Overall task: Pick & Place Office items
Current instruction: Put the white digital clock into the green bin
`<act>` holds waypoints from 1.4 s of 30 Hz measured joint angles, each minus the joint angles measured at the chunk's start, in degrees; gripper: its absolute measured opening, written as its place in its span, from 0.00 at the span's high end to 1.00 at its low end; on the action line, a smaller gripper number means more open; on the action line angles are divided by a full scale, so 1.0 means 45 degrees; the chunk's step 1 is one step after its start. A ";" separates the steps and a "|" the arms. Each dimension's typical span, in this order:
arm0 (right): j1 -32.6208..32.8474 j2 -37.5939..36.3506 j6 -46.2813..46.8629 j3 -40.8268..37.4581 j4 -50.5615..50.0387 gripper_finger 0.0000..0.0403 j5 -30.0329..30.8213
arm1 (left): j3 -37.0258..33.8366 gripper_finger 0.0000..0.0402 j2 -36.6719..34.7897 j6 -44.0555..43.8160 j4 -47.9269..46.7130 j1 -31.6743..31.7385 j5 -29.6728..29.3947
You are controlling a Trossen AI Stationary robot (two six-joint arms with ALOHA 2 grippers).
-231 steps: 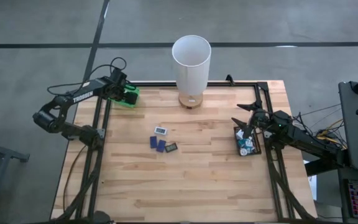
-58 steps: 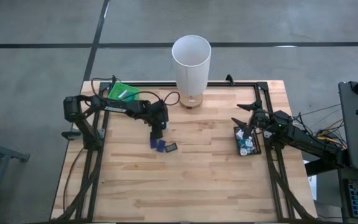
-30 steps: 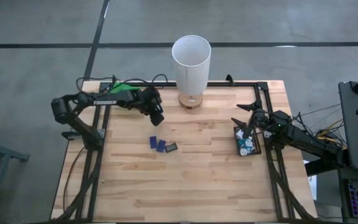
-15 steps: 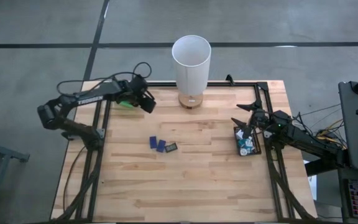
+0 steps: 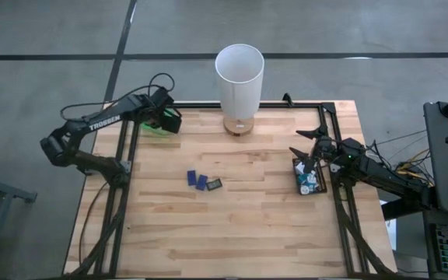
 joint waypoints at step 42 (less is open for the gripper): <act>0.0005 0.0000 0.0000 0.0000 0.0004 0.14 -0.0005 | -0.0486 0.61 0.2547 0.1136 0.1785 0.2893 0.0384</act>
